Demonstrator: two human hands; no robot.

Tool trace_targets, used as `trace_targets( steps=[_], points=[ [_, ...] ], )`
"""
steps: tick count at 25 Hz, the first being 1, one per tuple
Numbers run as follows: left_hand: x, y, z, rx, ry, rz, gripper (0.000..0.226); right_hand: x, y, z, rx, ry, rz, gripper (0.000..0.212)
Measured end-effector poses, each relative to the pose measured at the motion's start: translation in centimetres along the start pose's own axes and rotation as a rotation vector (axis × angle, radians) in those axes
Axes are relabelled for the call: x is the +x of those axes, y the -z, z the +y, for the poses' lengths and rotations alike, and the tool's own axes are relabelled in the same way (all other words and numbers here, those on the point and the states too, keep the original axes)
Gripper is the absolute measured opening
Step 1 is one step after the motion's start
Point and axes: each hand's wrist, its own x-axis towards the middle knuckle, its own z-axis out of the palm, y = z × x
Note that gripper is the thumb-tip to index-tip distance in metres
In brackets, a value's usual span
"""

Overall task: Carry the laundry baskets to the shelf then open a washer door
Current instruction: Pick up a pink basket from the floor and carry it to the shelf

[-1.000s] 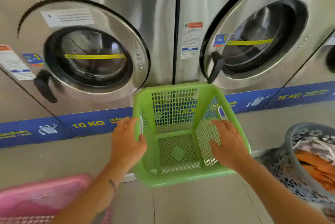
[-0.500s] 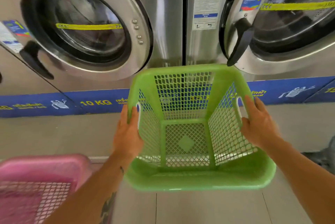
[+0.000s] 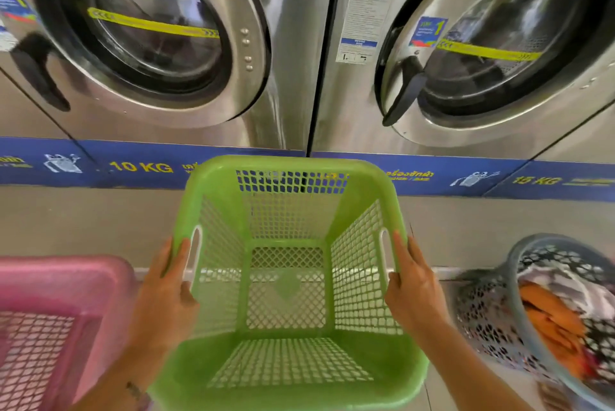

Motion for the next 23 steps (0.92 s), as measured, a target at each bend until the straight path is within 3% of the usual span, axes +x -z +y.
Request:
trace_targets(
  steps=[9, 14, 23],
  points=[
    [-11.1, 5.1, -2.6, -0.249, 0.117, -0.052, 0.072, -11.9, -1.5, -1.3, -0.032, -0.05, -0.096, 0.087],
    [-14.1, 2.1, -6.2, -0.274, 0.136, -0.138, 0.072, -14.3, -4.9, -1.2, -0.004, -0.134, -0.125, 0.097],
    [-17.2, -5.0, -9.1, -0.336, 0.25, -0.129, 0.068, -15.9, -11.8, 2.3, 0.048, -0.223, -0.16, 0.096]
  ],
)
